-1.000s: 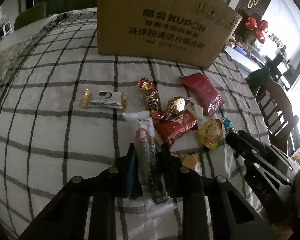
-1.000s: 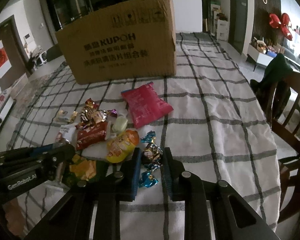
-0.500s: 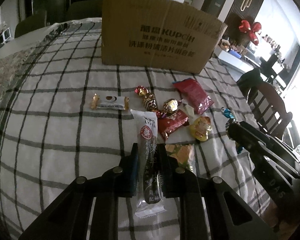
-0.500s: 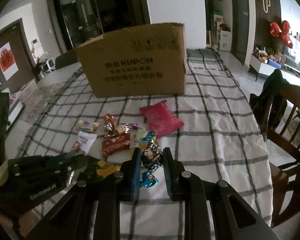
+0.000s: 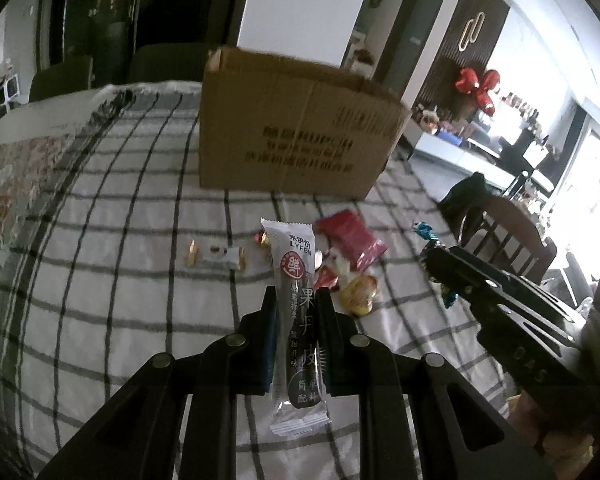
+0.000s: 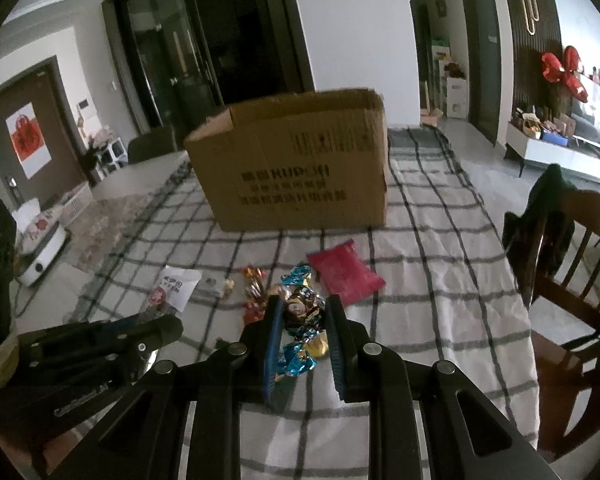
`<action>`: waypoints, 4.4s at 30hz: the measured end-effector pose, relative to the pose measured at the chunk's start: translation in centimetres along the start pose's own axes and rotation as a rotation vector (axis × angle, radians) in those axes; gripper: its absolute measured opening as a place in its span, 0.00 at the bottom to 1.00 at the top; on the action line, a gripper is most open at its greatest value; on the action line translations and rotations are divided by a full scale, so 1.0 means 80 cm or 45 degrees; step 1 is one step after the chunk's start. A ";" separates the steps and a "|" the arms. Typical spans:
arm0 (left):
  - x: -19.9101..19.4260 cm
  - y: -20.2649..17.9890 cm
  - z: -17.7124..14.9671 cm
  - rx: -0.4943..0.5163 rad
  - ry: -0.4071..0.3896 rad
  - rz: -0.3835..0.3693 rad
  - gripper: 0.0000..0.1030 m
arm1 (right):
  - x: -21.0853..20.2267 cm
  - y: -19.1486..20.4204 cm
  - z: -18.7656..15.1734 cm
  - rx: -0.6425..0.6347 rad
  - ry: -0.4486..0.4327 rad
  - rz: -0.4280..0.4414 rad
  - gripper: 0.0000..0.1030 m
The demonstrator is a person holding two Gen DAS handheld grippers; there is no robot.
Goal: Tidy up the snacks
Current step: 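Carry the white stick snack and blue candy over the cardboard box, then open both tools to release the snacks into the box, then move both tools back toward the snack pile on the cloth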
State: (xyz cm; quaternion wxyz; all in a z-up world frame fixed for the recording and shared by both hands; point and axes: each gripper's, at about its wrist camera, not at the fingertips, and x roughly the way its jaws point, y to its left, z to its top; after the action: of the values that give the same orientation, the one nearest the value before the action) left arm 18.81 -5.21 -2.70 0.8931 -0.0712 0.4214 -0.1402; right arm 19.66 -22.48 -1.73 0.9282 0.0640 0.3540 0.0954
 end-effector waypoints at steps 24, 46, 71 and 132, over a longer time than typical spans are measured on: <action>-0.045 -0.012 0.107 0.130 -0.277 0.038 0.18 | -0.030 0.018 0.099 -0.015 -0.250 0.054 0.22; 0.012 -0.009 0.227 0.258 -0.347 0.093 0.18 | 0.029 0.004 0.202 -0.077 -0.304 0.013 0.22; 0.078 -0.008 0.264 0.330 -0.314 0.185 0.50 | 0.111 -0.027 0.231 -0.056 -0.227 -0.092 0.47; -0.016 -0.002 0.017 0.305 -0.118 0.105 0.53 | 0.011 0.014 0.004 -0.082 0.034 -0.051 0.47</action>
State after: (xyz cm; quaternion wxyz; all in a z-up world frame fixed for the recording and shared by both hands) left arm 19.04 -4.92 -0.83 0.9187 0.0469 0.3627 -0.1493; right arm 20.37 -21.21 -1.86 0.9266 0.0255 0.3645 0.0890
